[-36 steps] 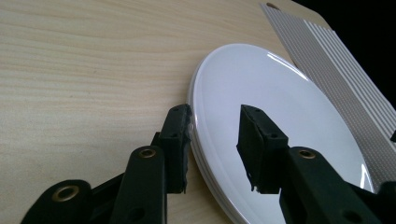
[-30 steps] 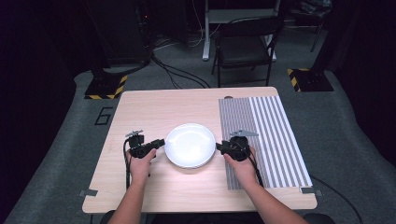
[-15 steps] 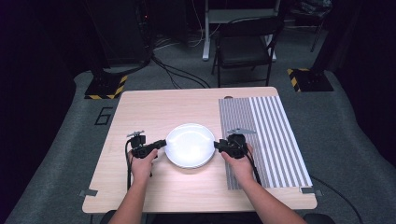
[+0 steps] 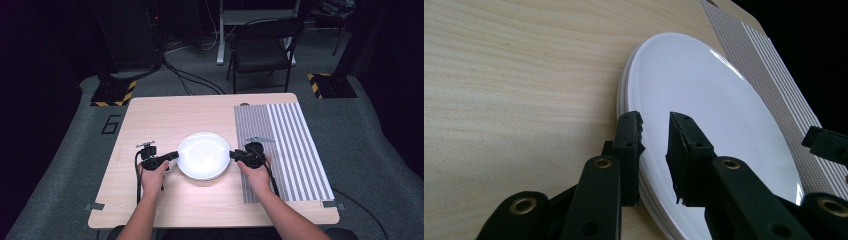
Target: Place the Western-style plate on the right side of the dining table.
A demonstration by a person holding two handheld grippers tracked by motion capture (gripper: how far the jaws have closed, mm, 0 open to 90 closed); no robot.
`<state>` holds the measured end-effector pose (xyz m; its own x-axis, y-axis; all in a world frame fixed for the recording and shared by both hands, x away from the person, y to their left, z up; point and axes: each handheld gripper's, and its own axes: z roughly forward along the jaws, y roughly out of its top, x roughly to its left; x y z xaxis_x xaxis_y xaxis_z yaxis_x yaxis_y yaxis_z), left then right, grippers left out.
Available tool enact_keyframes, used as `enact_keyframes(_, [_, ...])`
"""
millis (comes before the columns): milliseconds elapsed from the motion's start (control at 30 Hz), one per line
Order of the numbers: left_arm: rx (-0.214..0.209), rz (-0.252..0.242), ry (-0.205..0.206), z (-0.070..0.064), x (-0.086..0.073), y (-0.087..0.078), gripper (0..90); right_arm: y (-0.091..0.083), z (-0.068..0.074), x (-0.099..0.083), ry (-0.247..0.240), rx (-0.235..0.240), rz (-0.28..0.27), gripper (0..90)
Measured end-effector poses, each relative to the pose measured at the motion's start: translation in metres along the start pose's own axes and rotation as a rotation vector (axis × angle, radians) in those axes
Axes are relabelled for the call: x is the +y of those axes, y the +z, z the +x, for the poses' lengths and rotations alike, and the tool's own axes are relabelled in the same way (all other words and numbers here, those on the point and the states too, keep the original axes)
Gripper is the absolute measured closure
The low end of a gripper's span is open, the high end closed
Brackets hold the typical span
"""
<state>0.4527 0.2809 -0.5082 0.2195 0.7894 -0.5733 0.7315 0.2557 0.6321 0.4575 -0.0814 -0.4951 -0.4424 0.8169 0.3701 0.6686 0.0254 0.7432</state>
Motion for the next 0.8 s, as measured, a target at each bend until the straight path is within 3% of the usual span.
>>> enact_keyframes(800, [-0.021,0.017,-0.022,-0.0006,-0.0021,0.0057,74.2,0.0062,-0.0090,-0.0010,0.071,0.013,0.004,63.8])
